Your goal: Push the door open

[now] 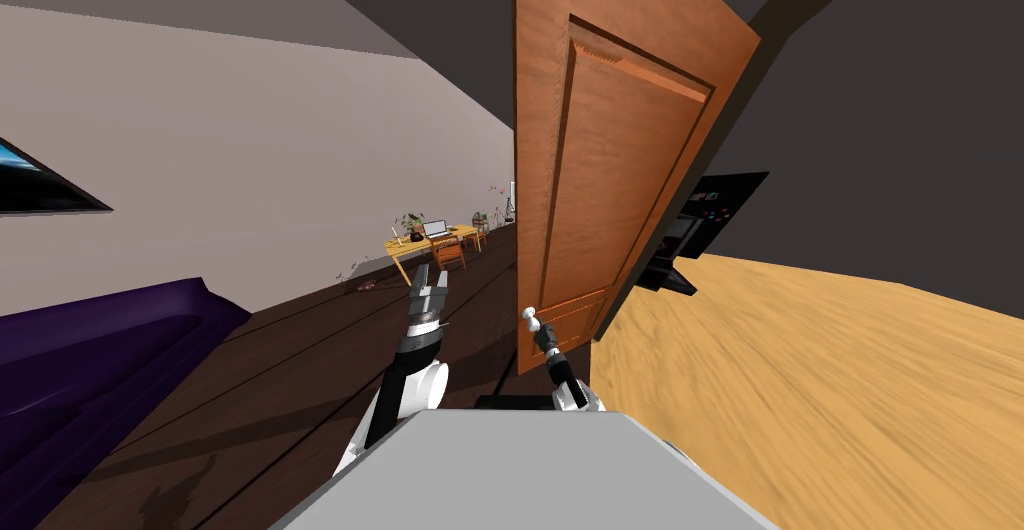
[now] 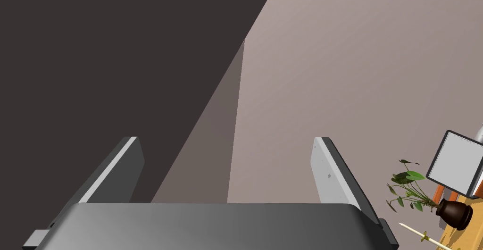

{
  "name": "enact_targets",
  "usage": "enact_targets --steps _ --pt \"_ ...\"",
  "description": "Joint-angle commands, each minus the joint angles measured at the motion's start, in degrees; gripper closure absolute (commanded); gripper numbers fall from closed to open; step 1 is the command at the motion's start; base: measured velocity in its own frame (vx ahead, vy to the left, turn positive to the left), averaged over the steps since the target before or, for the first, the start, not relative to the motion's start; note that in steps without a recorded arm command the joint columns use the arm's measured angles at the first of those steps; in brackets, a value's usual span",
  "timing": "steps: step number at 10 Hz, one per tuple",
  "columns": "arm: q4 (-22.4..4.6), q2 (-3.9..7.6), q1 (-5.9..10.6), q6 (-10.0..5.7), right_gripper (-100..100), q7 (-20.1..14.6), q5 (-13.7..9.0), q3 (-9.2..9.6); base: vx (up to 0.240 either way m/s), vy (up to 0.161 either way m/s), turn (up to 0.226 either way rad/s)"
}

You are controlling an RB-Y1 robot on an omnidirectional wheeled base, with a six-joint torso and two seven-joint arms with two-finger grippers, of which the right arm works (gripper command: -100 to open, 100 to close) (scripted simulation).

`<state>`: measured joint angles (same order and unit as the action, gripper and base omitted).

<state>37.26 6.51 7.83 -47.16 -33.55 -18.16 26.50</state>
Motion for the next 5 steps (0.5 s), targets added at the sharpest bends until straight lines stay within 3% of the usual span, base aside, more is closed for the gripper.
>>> enact_targets --steps 1,5 --pt "-0.25 -0.77 1.73 -0.94 100 -2.86 -0.89 0.39 0.035 0.027 -0.053" --pt "-0.67 -1.04 2.2 -0.94 100 -7.86 -2.32 1.27 0.033 0.025 -0.035"
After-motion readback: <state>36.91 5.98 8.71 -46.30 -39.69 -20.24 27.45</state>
